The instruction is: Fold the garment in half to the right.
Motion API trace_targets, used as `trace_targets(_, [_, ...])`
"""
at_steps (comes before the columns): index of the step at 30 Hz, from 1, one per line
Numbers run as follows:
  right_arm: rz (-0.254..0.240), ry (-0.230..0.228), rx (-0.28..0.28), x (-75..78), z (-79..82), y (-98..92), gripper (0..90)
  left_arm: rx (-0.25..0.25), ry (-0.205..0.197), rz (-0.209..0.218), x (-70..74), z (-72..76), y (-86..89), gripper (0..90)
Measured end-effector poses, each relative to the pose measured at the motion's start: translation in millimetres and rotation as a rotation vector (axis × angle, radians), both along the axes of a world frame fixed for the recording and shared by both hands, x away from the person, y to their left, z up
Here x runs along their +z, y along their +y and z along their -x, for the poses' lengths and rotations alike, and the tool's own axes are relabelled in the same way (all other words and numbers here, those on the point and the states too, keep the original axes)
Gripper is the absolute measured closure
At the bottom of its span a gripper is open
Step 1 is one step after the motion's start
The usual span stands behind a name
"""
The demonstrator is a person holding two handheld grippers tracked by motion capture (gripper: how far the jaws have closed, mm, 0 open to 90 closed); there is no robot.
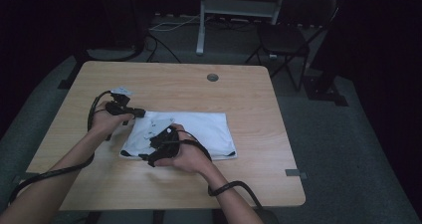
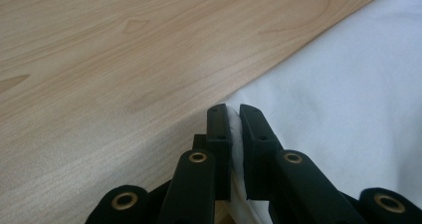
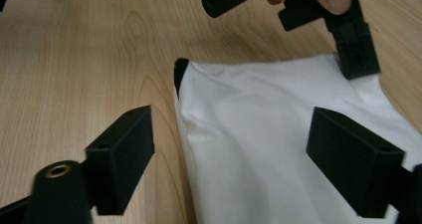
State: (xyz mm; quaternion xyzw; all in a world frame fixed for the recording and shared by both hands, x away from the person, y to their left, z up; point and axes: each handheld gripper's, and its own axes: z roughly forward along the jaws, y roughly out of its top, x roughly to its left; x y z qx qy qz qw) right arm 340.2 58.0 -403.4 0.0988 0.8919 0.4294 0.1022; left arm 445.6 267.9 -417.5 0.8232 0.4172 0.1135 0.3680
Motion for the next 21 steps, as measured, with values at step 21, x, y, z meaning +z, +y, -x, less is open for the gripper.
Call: trace_targets(21, [0.043,0.008,0.086,-19.7,-1.0,38.6,33.7,-0.007,-0.002,-0.027,-1.1,3.5,-2.1,84.1])
